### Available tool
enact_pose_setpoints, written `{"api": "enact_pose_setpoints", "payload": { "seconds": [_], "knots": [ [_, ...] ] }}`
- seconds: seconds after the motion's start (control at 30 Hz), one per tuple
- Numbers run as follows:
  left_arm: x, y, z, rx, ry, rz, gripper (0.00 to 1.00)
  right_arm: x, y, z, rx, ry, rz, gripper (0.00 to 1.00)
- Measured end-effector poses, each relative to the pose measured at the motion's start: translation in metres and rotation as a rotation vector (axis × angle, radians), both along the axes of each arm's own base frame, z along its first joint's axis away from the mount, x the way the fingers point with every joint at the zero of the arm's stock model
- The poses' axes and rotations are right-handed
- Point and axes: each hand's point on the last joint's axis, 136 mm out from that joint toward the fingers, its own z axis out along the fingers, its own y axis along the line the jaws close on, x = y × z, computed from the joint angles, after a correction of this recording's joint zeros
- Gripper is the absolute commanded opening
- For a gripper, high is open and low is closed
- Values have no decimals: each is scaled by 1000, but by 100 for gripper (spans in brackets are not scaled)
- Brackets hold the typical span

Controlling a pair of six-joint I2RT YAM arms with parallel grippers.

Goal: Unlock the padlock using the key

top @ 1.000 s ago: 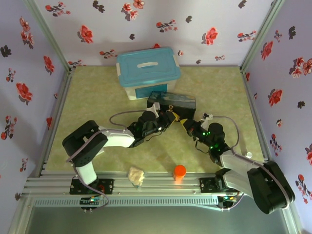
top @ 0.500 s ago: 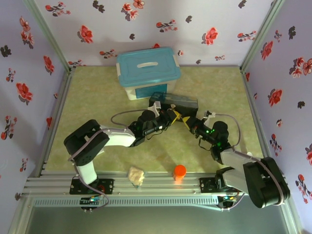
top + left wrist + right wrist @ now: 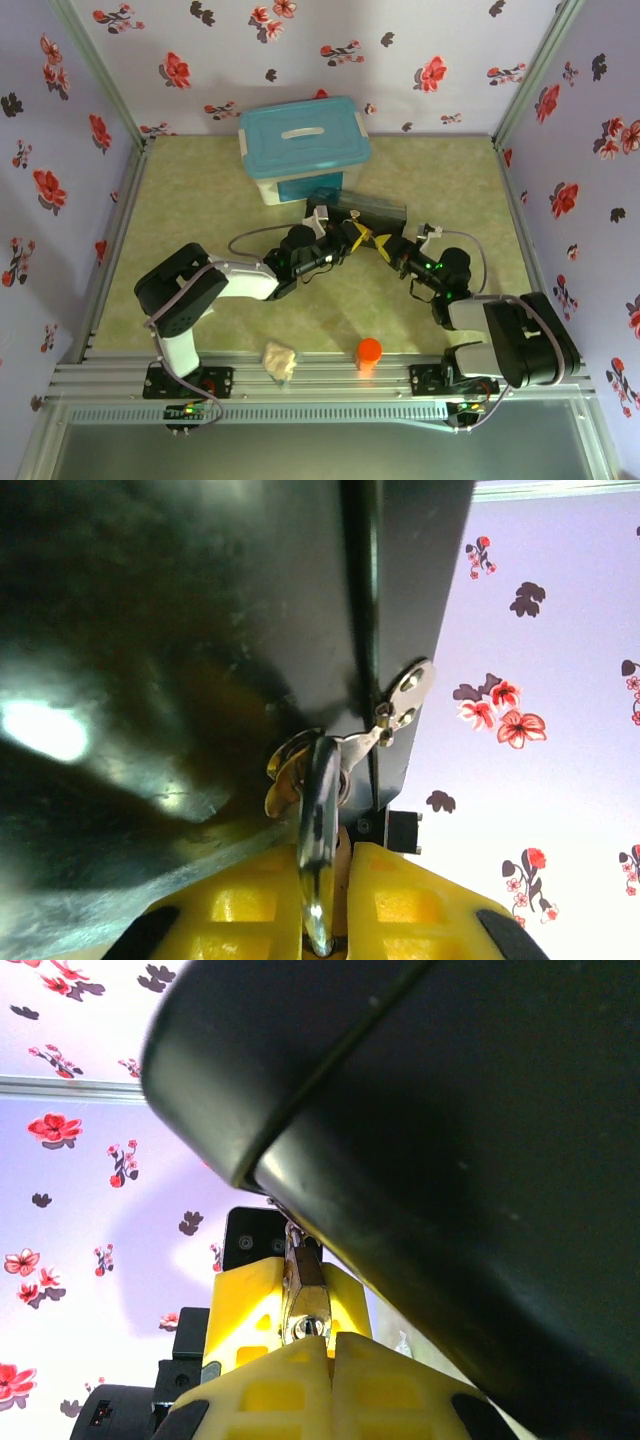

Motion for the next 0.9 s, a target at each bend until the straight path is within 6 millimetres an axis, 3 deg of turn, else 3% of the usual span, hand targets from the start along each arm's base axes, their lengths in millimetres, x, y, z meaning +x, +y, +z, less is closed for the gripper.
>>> {"api": "enact_pose_setpoints", "payload": {
  "seconds": [0.43,0.9],
  "knots": [
    [-1,-6,3,-100,49,-27,0,-2,-5,5,-149,-106,-3,0],
    [0,-2,-16,-14,15,-36,0,4,2,-12,-63,37,77,0]
  ]
}}
